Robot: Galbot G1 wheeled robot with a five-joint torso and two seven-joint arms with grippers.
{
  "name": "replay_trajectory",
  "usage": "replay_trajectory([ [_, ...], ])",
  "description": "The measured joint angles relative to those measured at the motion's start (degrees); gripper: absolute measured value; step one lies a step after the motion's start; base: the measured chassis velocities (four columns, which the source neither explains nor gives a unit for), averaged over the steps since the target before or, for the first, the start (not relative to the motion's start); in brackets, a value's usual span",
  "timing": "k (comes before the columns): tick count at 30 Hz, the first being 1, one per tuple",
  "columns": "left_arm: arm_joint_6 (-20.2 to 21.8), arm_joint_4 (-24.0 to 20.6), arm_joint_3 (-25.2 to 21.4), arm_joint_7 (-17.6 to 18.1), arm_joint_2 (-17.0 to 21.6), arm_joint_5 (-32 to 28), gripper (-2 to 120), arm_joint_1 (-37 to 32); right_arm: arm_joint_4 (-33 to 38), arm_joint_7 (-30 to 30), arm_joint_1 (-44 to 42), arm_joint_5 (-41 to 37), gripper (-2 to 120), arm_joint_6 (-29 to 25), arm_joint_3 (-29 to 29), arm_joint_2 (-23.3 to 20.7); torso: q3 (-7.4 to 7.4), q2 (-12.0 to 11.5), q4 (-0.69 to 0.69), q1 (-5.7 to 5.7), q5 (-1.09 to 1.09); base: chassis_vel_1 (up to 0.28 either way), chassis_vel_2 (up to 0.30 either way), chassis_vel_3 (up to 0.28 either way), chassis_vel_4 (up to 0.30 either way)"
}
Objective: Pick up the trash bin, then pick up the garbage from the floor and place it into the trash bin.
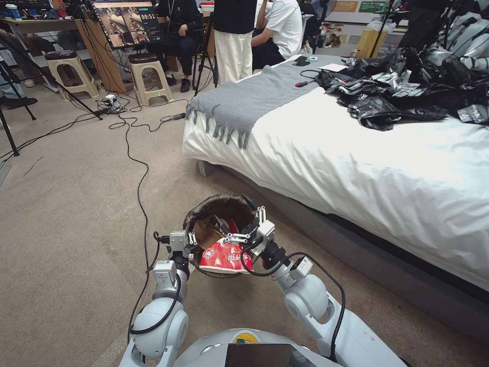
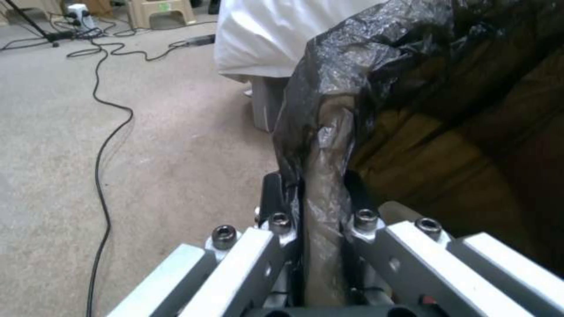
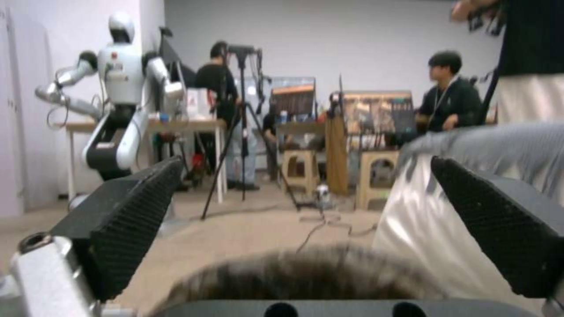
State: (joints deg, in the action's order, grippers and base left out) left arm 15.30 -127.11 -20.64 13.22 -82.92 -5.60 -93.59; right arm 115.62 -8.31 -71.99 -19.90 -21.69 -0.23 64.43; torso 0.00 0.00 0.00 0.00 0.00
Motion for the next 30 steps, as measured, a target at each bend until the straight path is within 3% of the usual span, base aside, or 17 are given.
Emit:
replay_trajectory([
  [9, 0.4, 0.1, -0.1, 0.1, 0.2, -0.1, 2, 0.0, 9.8, 5.2, -1.7, -0.9, 100, 1.0, 5.4, 0.0, 0.00, 0.0, 0.00, 0.00, 0.00, 0.000, 0.000, 0.000, 0.000],
  [15, 0.9, 0.0, -0.4, 0.3, 0.5, -0.8, 2, 0.2, 13.7, 6.8, -5.1, -0.8, 100, -0.1, 12.6, 1.8, 0.00, 0.0, 0.01, 0.00, 0.00, 0.000, 0.000, 0.000, 0.000],
  [23, 2.0, -0.4, -0.7, 0.7, 1.1, -2.6, 2, 0.3, 15.1, 11.7, -11.6, 5.0, 100, 0.9, 17.9, 4.9, 0.00, 0.0, -0.02, 0.00, 0.00, 0.000, 0.000, 0.000, 0.000],
  [30, 6.0, -2.5, -0.7, 2.5, 1.6, -6.1, 2, 0.1, 10.8, 14.0, -14.4, 8.9, 100, -1.0, 18.6, 7.7, 0.00, 0.0, 0.00, 0.00, 0.00, 0.000, 0.000, 0.000, 0.000],
])
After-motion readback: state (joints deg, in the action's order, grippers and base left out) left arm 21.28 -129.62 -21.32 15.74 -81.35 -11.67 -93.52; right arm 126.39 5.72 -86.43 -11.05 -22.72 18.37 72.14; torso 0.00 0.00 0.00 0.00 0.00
